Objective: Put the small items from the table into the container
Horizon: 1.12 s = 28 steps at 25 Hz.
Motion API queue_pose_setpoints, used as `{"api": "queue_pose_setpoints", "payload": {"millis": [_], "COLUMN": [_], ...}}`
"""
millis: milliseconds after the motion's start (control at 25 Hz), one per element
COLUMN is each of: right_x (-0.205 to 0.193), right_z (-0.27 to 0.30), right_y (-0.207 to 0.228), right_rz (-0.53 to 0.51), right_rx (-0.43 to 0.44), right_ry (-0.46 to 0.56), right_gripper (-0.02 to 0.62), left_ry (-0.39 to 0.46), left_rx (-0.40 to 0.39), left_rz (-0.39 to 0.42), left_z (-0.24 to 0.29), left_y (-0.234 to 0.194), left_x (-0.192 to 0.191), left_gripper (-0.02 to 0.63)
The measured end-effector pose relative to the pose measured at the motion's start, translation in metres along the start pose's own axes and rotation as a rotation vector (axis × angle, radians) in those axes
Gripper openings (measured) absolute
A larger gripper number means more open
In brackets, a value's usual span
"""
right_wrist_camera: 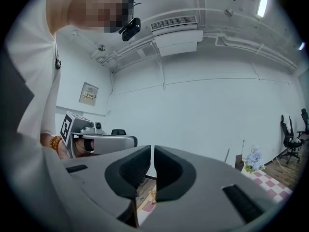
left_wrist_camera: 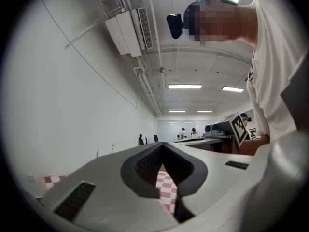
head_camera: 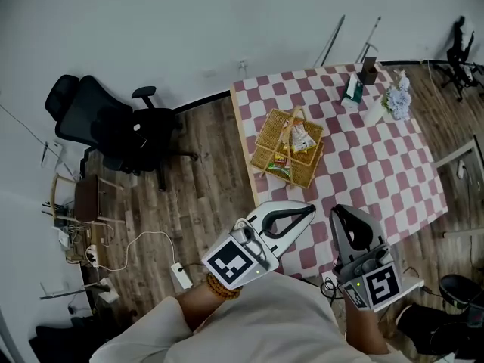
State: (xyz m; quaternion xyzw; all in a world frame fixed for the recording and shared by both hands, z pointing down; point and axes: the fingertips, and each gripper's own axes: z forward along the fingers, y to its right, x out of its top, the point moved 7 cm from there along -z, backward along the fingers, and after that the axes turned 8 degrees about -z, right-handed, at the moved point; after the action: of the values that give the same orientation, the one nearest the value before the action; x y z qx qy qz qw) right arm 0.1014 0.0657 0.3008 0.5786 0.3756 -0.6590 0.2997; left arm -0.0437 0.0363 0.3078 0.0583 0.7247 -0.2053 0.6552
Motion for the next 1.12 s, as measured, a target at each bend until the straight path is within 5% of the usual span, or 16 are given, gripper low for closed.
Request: {"api": "queue_pose_setpoints", "payload": {"millis": [1120], "right_x": [0.013], "right_z": [-0.041], "right_y": [-0.023], "right_rz": [0.021], "right_rx": [-0.028], "right_ry": [0.03], "right_gripper": [0.018], "left_ry": [-0.005], "left_rx": [-0.066], "left_rz": [-0.014], "left_z": [-0.018], "left_y": [0.047], "left_x": [0.006], "left_gripper": [0.026]}}
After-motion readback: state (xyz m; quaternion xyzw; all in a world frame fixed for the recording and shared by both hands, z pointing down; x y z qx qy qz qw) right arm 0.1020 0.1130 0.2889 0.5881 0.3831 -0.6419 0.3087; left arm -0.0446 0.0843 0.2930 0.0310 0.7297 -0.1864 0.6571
